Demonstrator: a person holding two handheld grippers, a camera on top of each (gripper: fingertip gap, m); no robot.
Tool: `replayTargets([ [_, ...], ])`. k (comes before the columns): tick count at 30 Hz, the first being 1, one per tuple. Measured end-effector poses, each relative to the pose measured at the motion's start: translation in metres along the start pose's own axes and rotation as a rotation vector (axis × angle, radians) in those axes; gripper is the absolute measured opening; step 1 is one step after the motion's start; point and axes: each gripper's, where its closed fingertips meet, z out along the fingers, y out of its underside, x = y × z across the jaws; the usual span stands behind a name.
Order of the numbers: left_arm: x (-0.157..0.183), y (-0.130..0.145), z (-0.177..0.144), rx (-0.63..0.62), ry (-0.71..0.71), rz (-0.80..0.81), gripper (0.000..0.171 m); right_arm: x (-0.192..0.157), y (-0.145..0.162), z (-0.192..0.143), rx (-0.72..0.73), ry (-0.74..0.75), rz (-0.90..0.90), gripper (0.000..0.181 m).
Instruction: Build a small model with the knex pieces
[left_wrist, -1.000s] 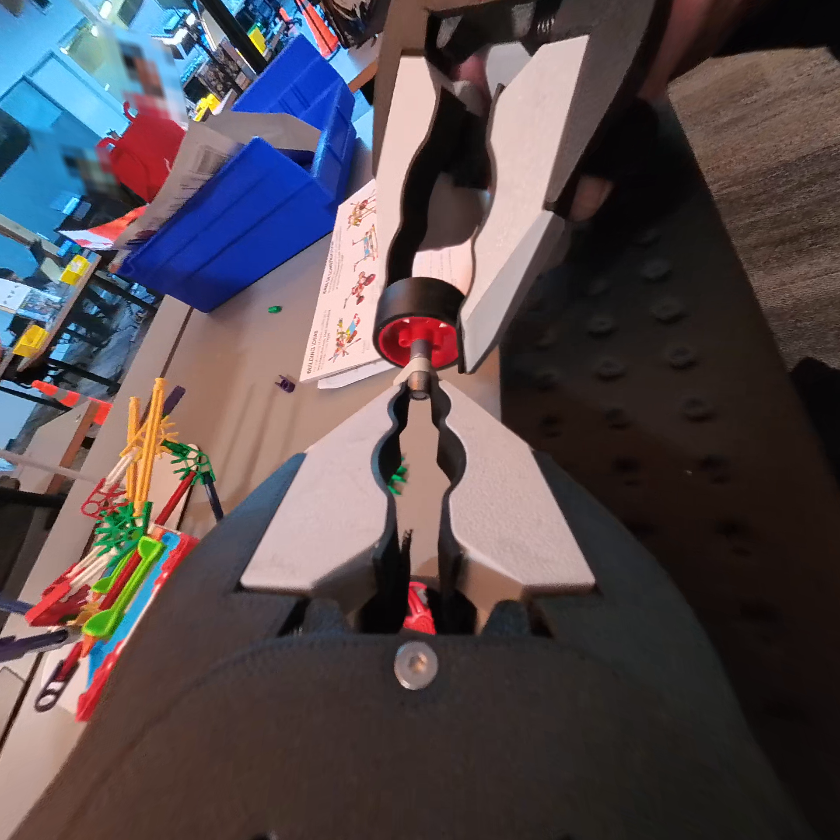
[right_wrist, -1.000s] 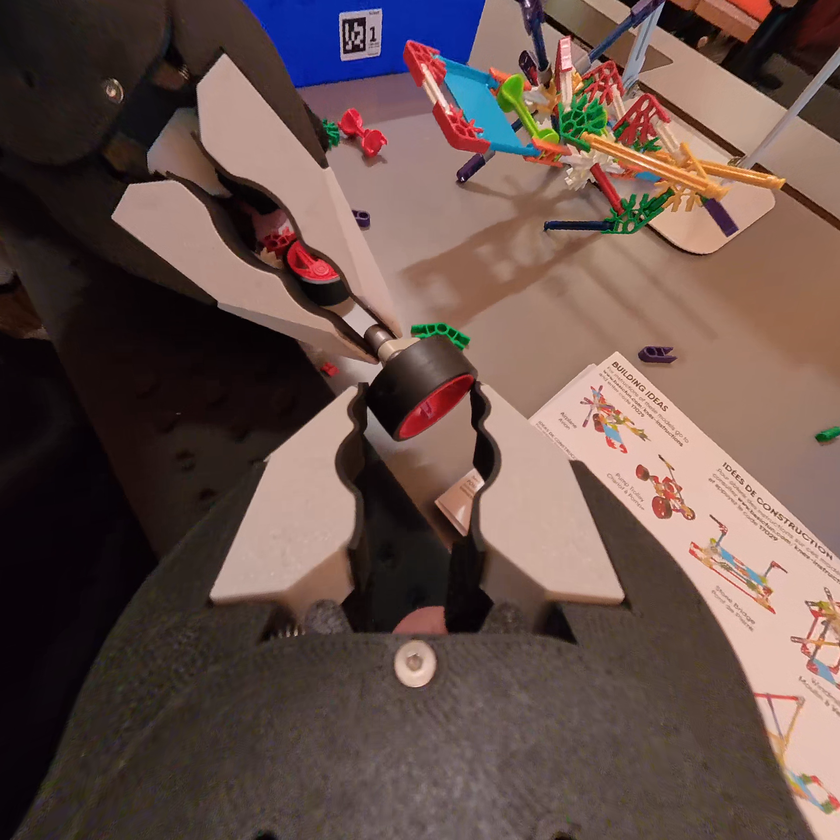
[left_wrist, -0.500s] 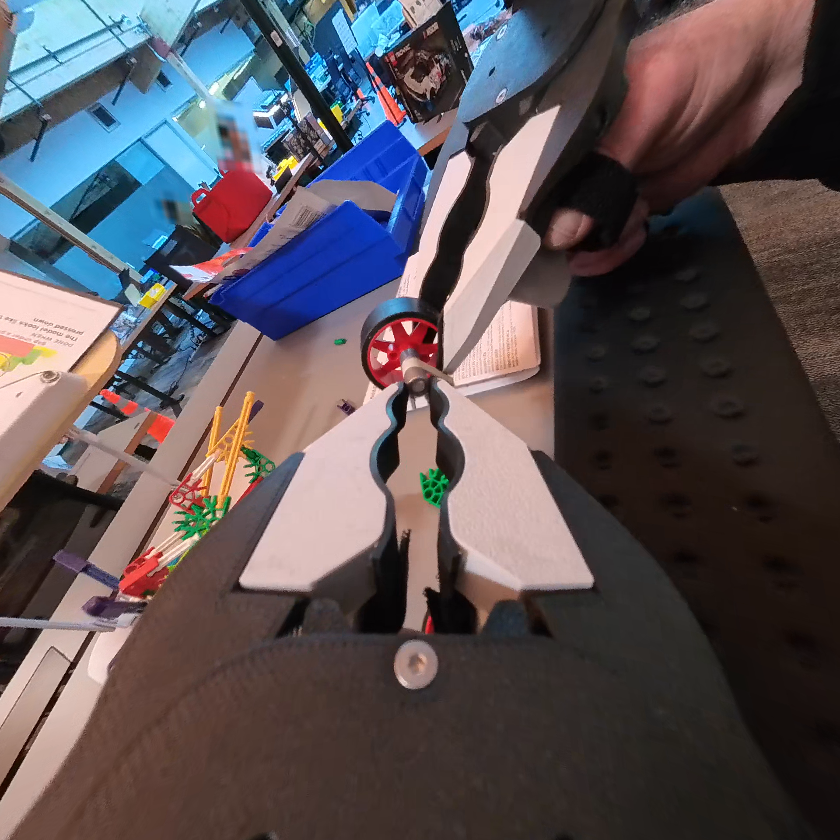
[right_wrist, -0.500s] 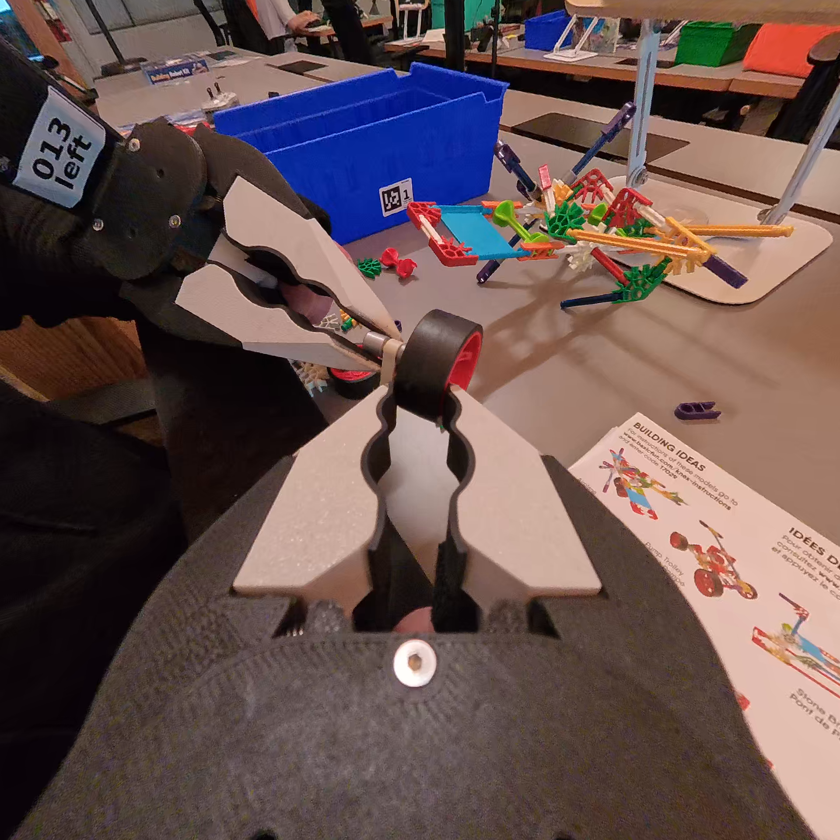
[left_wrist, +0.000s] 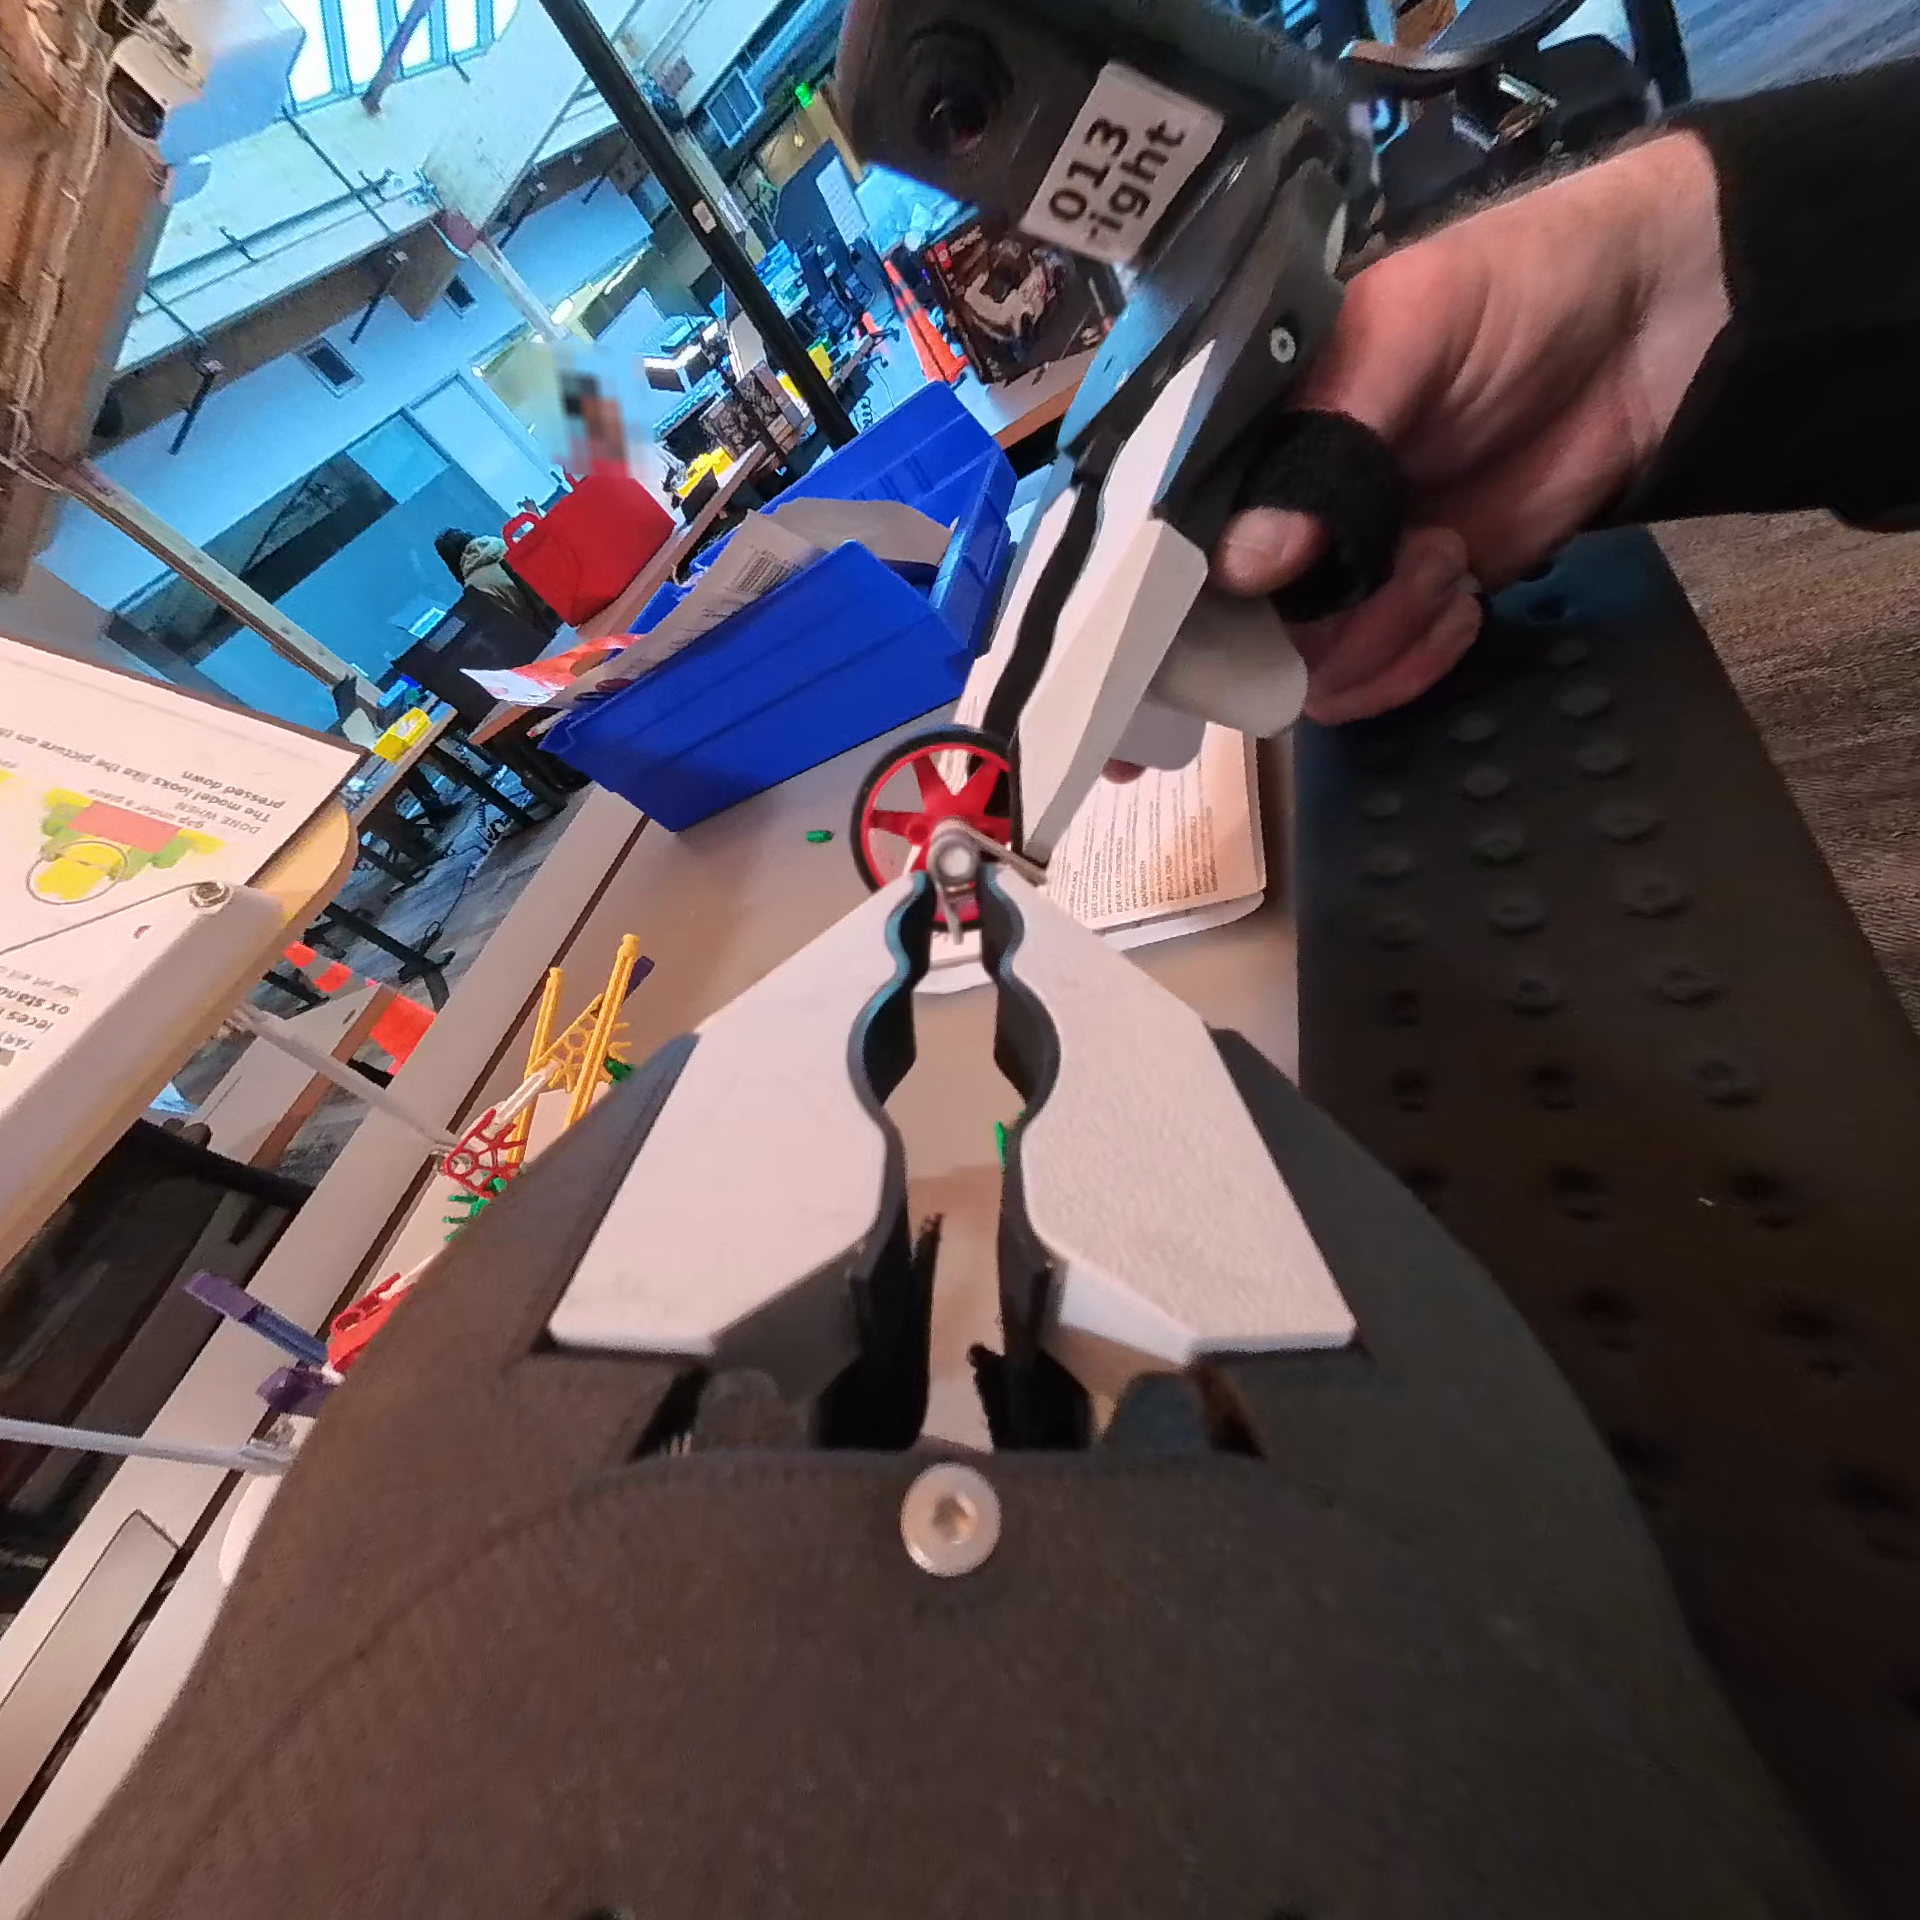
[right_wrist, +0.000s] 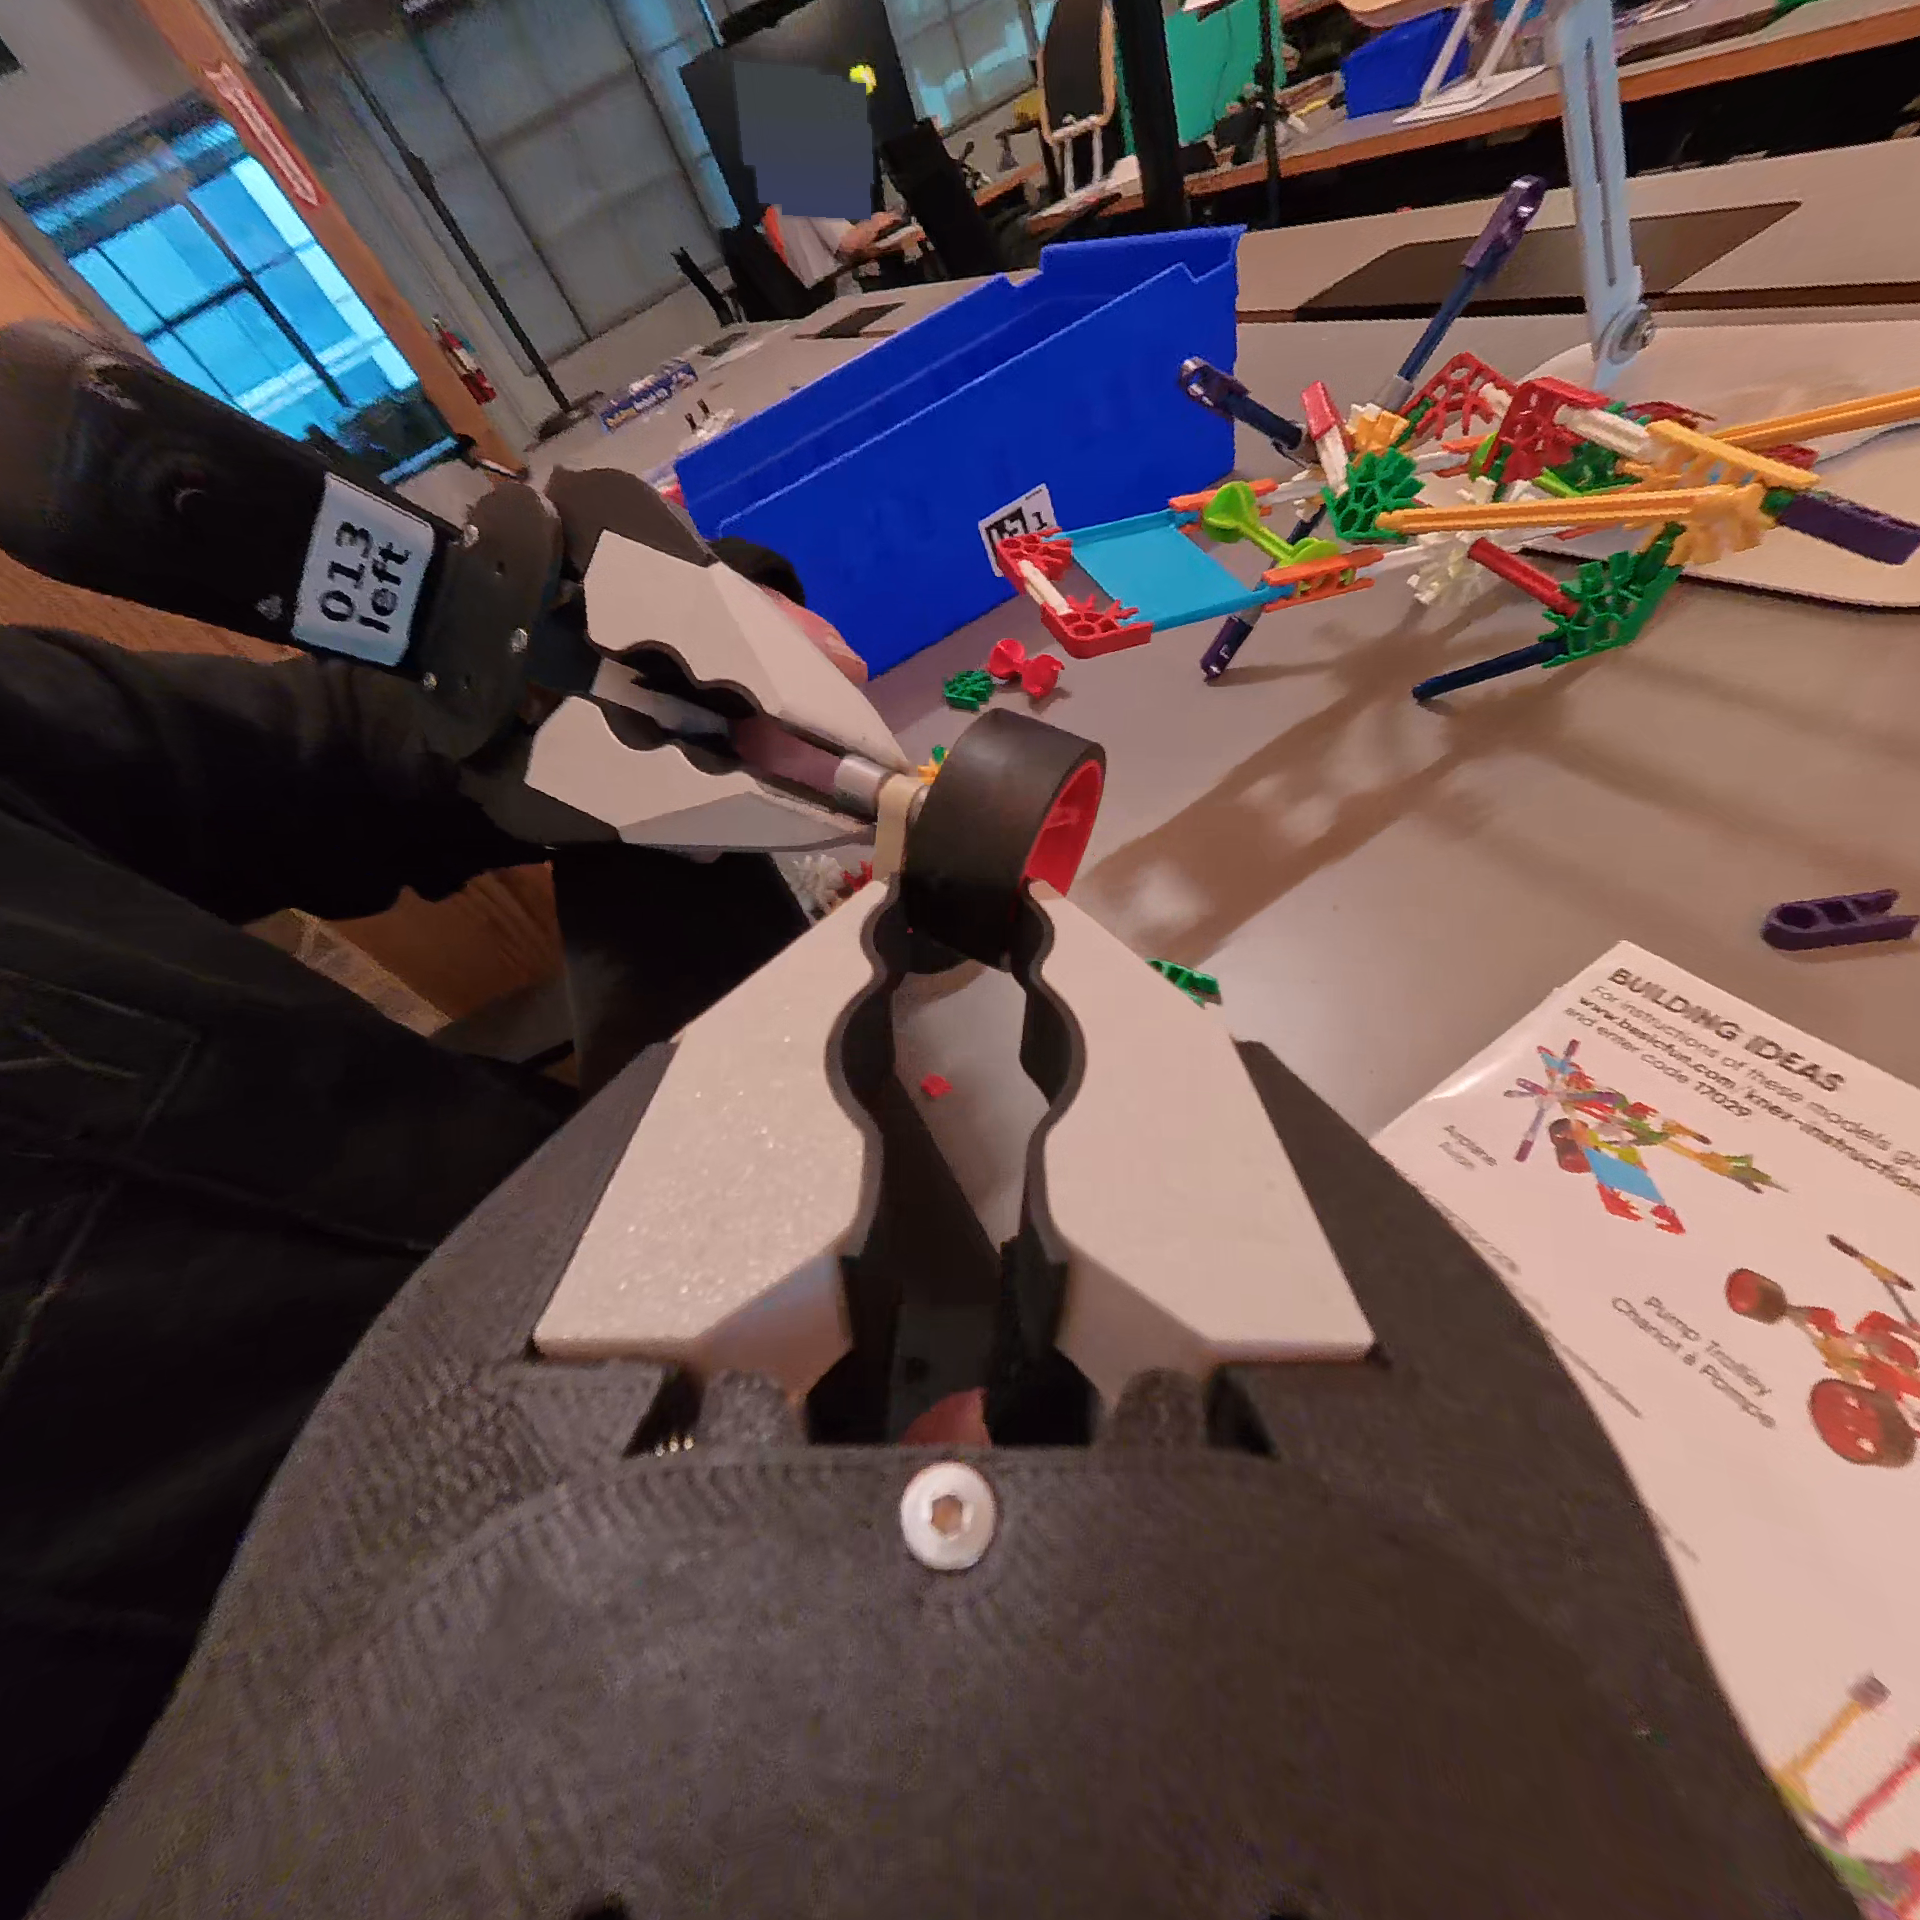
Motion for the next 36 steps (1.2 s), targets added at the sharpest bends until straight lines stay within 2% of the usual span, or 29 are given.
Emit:
replayTargets([
  [3, -0.001, -0.003, -0.001, 0.012, -0.006, 0.008, 0.006, -0.004, -0.002, 0.001, 0.017, -0.043, 0.041, 0.016],
  [12, -0.002, 0.002, -0.002, 0.019, 0.053, -0.082, 0.044, -0.011, -0.007, -0.001, 0.052, -0.117, 0.1, 0.016],
  [18, 0.0, 0.007, 0.007, -0.008, 0.019, 0.005, 0.071, -0.024, -0.008, 0.001, 0.061, -0.193, 0.131, 0.016],
  [25, 0.008, -0.006, 0.005, 0.07, 0.006, 0.128, 0.046, -0.044, -0.003, 0.005, 0.029, -0.303, 0.147, 0.016],
  [27, 0.009, -0.007, 0.003, 0.077, 0.015, 0.135, 0.045, -0.046, -0.003, 0.005, 0.028, -0.313, 0.149, 0.017],
  [29, 0.009, -0.007, 0.003, 0.072, 0.026, 0.122, 0.045, -0.045, -0.003, 0.005, 0.027, -0.301, 0.147, 0.02],
  [33, 0.013, -0.004, 0.006, 0.041, 0.07, 0.039, 0.045, -0.035, -0.001, 0.005, 0.025, -0.203, 0.13, 0.051],
  [36, 0.012, 0.001, 0.009, 0.019, 0.118, -0.085, 0.044, -0.029, 0.006, 0.0, -0.009, -0.136, 0.095, 0.053],
])
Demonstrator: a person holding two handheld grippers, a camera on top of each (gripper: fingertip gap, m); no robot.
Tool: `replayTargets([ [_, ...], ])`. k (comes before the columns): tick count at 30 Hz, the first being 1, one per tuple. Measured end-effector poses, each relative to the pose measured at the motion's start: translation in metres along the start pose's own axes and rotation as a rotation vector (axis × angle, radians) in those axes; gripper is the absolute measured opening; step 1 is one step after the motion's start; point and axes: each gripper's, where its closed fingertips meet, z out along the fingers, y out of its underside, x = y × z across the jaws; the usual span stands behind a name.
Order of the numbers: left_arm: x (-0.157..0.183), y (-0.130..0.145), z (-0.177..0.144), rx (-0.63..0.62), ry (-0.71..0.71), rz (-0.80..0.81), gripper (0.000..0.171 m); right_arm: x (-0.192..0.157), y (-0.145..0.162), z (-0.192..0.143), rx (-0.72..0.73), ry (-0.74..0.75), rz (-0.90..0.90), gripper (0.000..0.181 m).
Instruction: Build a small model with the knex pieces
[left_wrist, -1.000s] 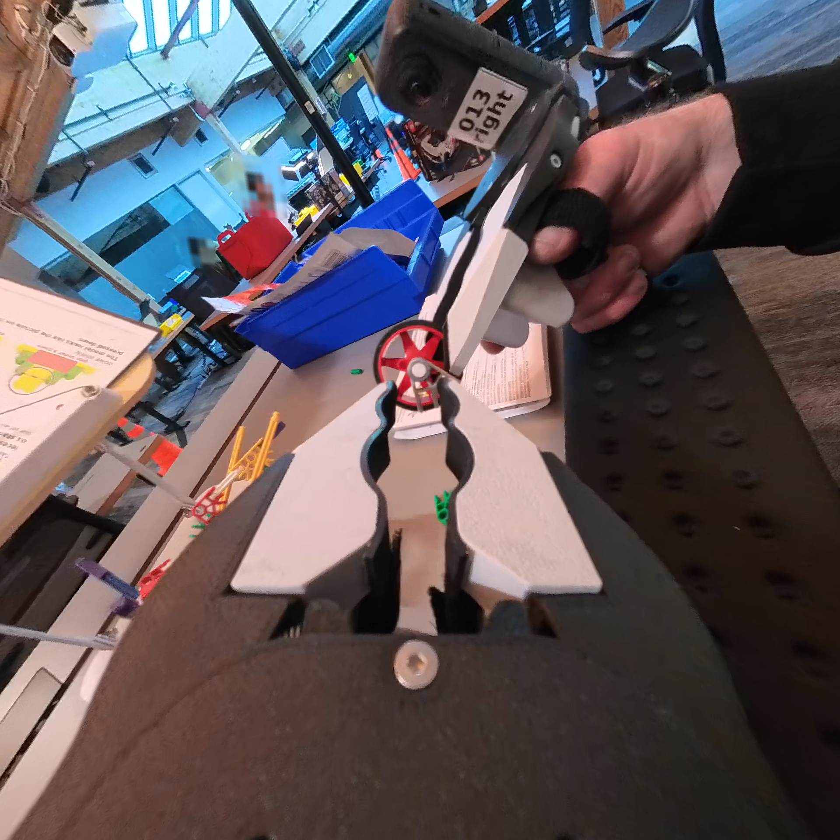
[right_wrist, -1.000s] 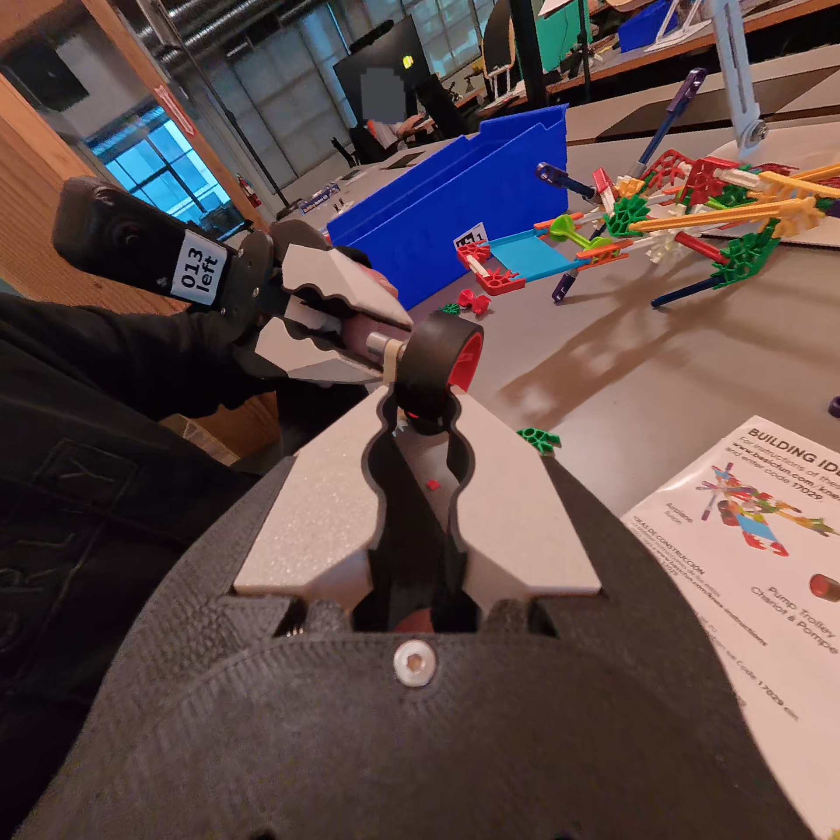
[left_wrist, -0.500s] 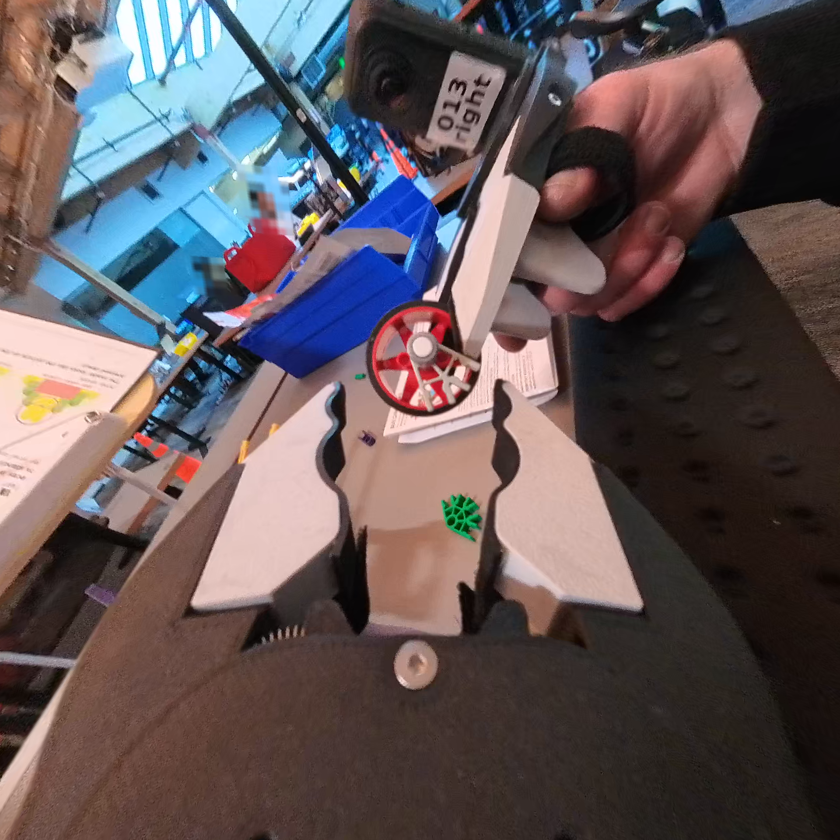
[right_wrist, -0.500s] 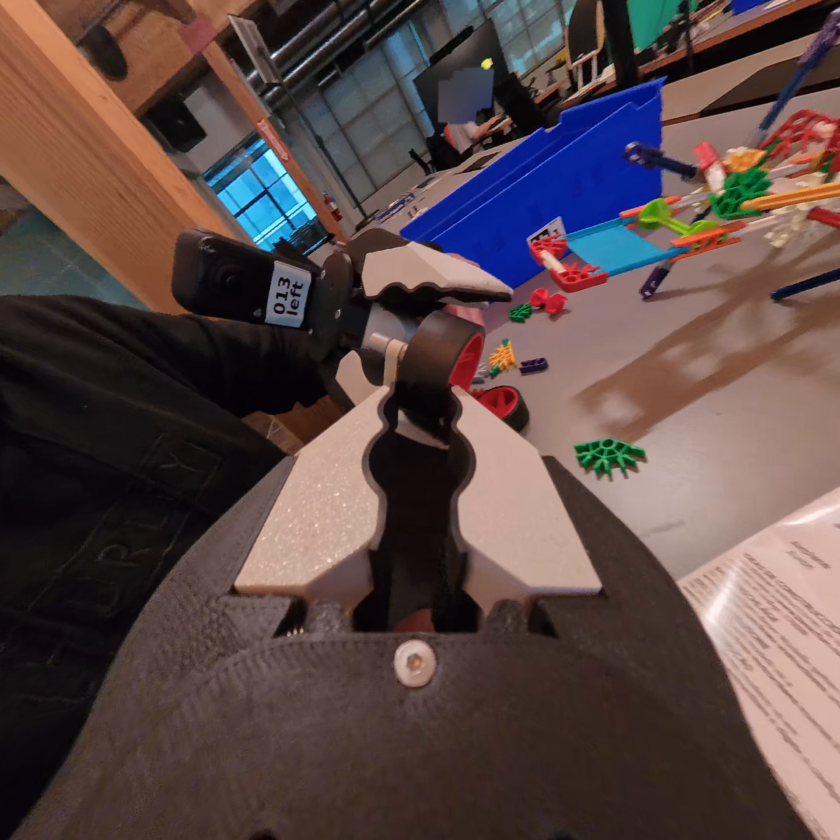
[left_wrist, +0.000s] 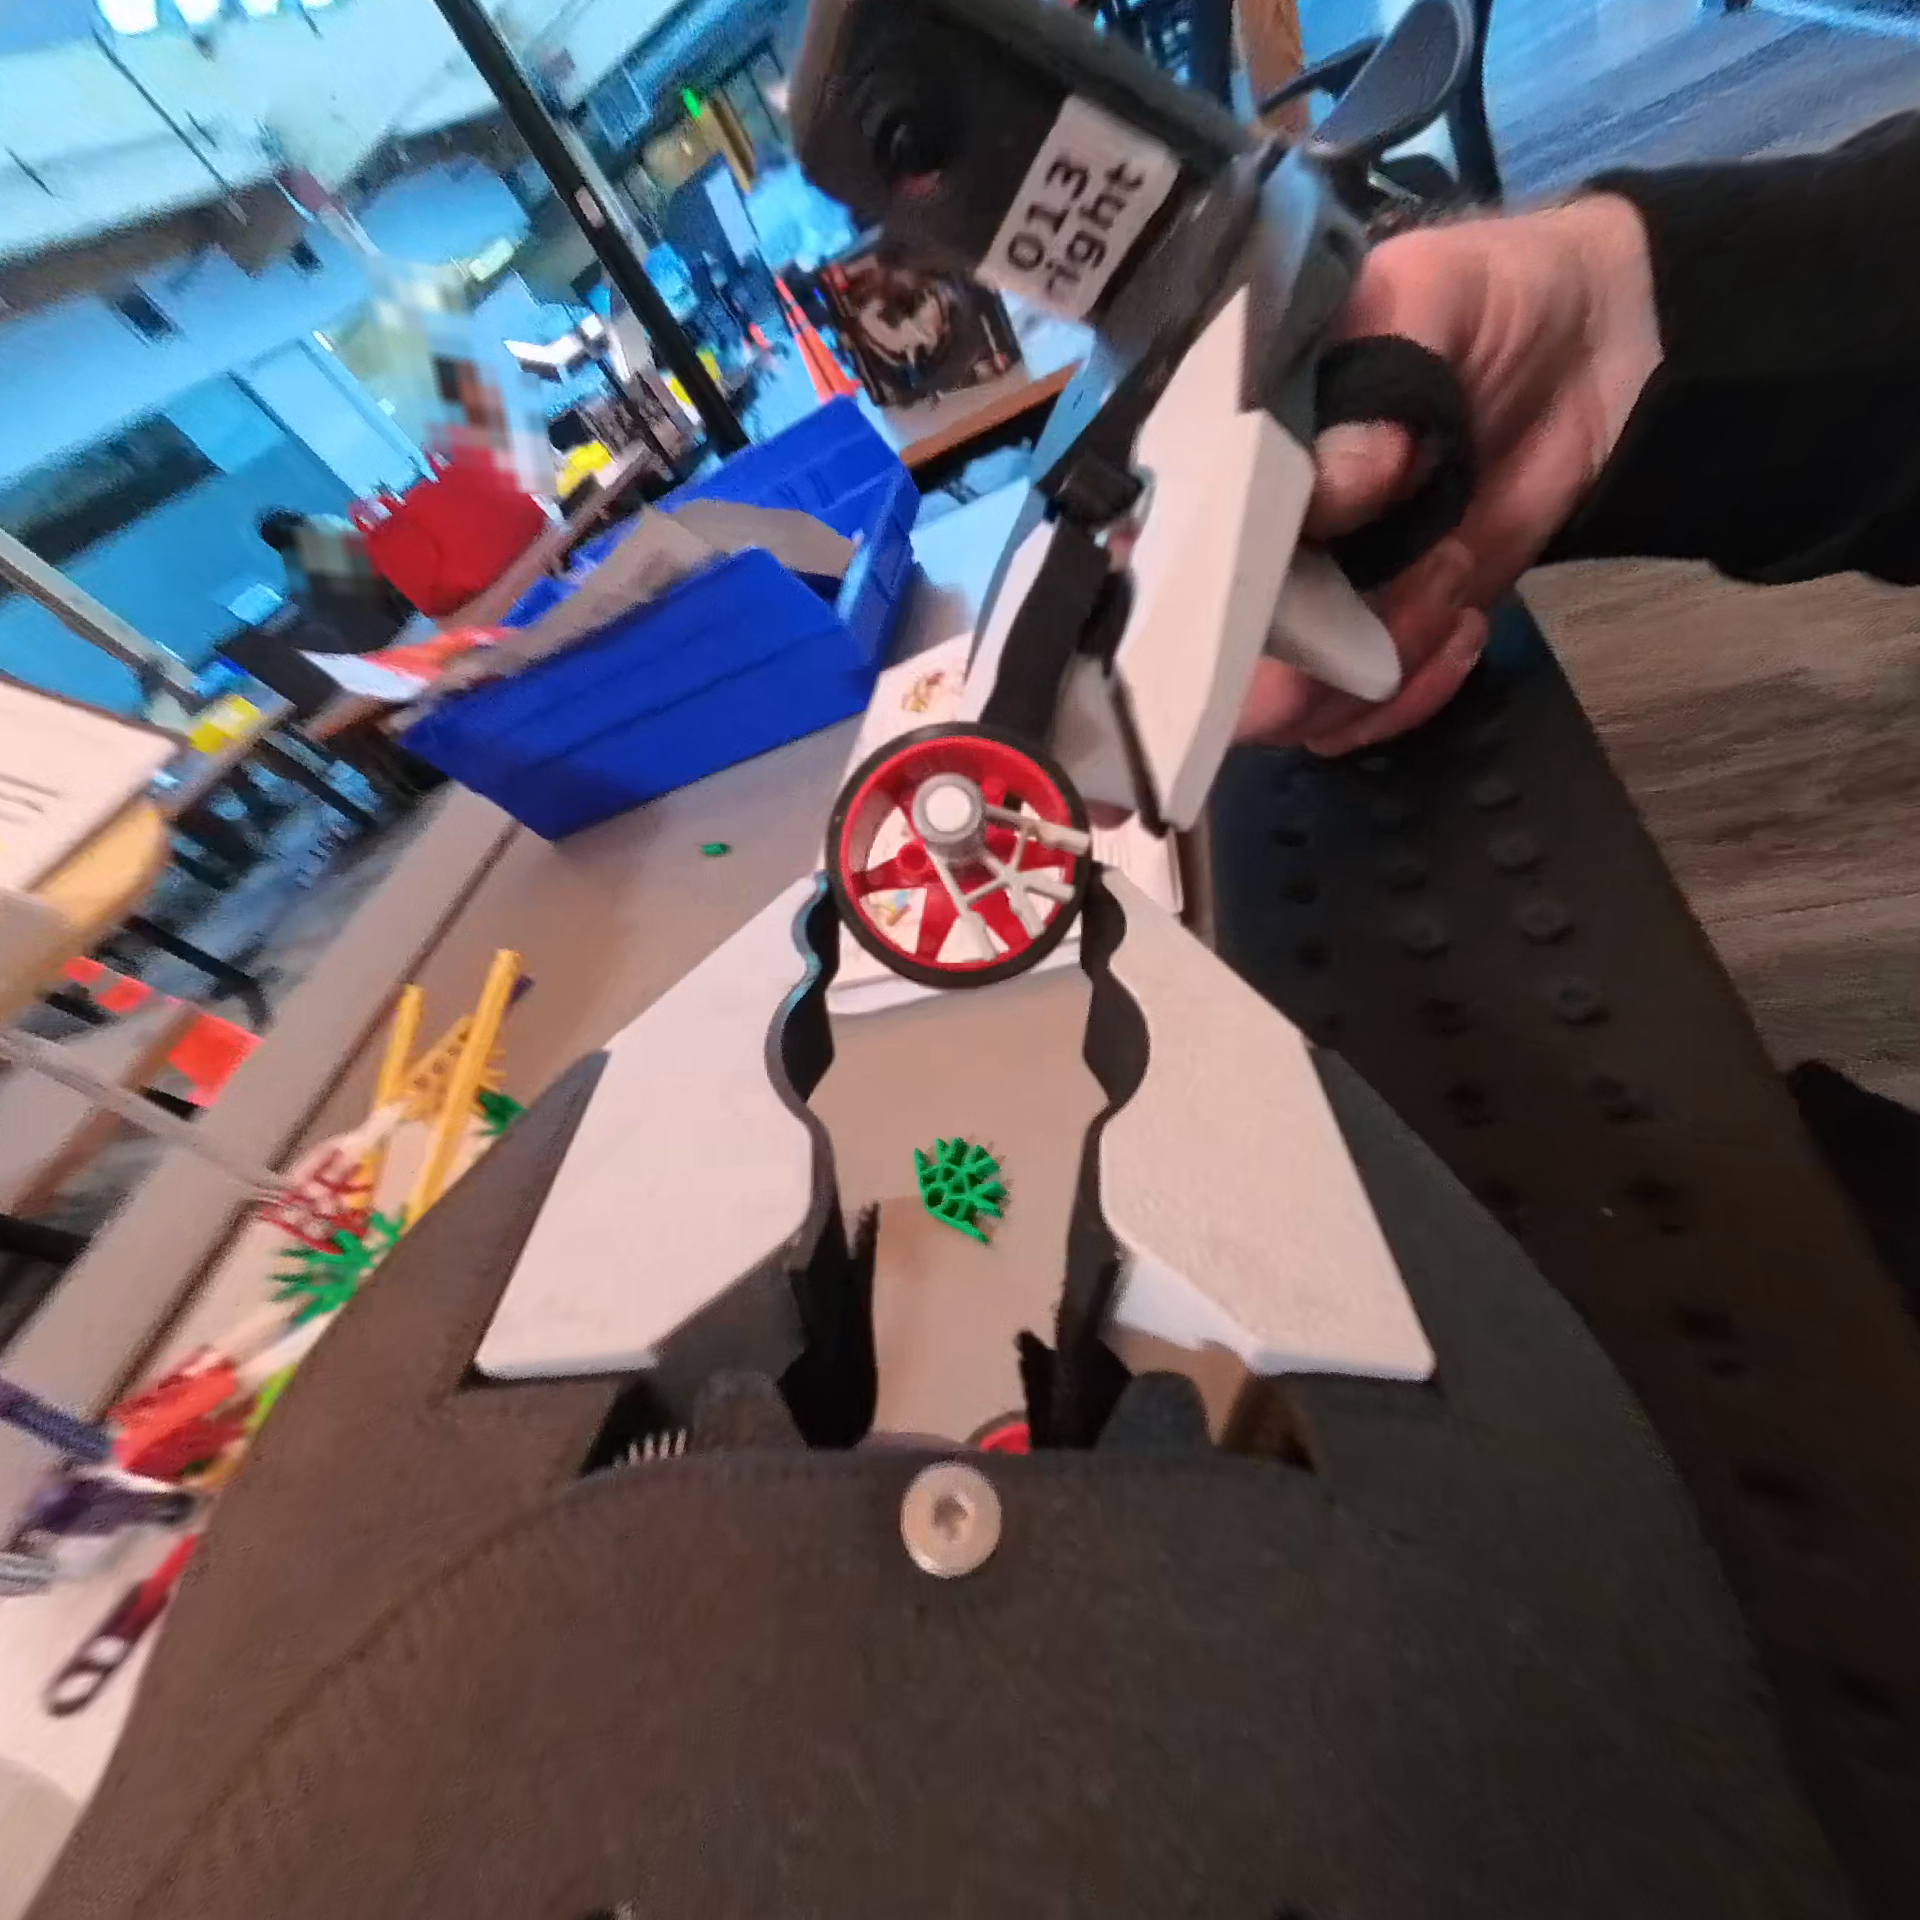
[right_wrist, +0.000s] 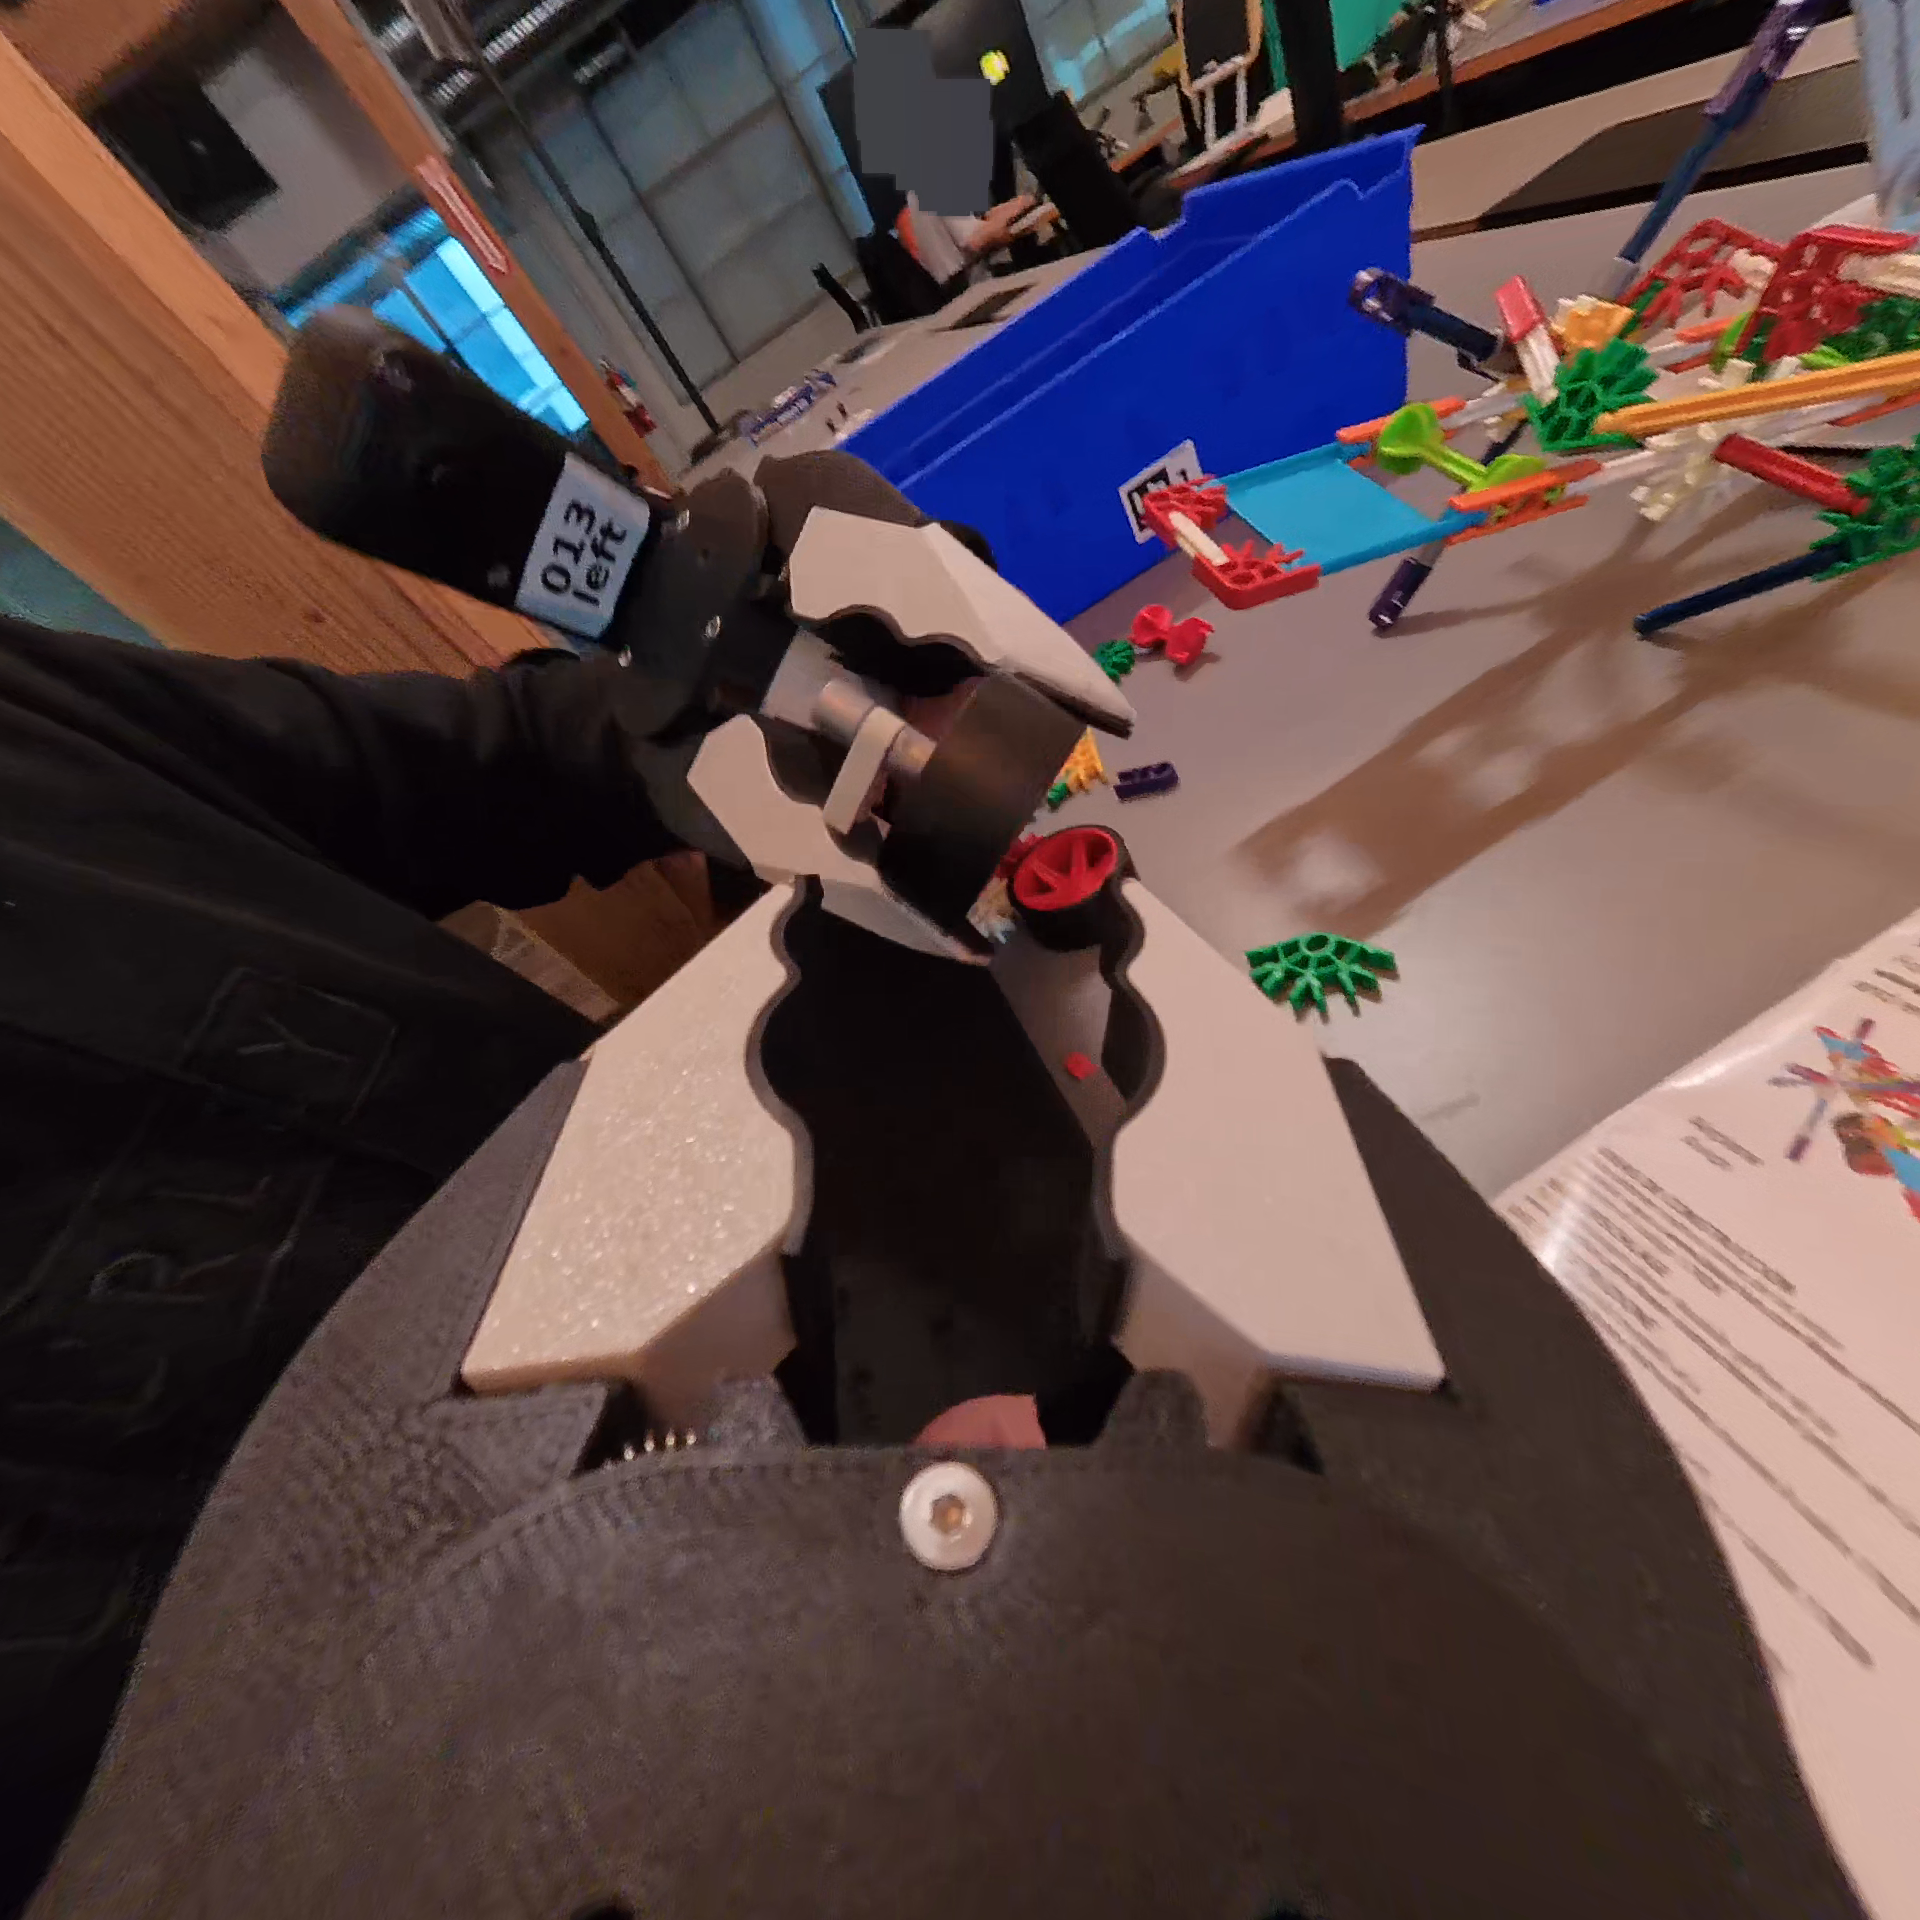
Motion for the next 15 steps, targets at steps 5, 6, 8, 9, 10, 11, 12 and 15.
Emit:
replayTargets([
  [5, 0.006, 0.02, 0.01, -0.11, 0.084, -0.153, 0.044, 0.021, 0.008, -0.018, -0.058, 0.172, -0.075, 0.049],
  [6, 0.009, 0.027, 0.013, -0.149, 0.104, -0.17, 0.044, 0.028, 0.01, -0.022, -0.081, 0.226, -0.104, 0.048],
  [8, 0.016, 0.04, 0.019, -0.22, 0.139, -0.192, 0.044, 0.037, 0.016, -0.027, -0.144, 0.306, -0.167, 0.043],
  [9, 0.019, 0.046, 0.021, -0.256, 0.152, -0.196, 0.044, 0.04, 0.018, -0.028, -0.171, 0.328, -0.187, 0.043],
  [10, 0.024, 0.052, 0.023, -0.297, 0.181, -0.201, 0.044, 0.041, 0.02, -0.028, -0.192, 0.345, -0.207, 0.042],
  [11, 0.027, 0.056, 0.025, -0.33, 0.192, -0.2, 0.044, 0.042, 0.021, -0.027, -0.212, 0.356, -0.228, 0.04],
  [12, 0.028, 0.06, 0.027, -0.359, 0.2, -0.196, 0.044, 0.042, 0.023, -0.026, -0.23, 0.359, -0.242, 0.039],
  [15, 0.036, 0.071, 0.031, -0.455, 0.239, -0.185, 0.044, 0.043, 0.028, -0.022, -0.277, 0.365, -0.269, 0.035],
])
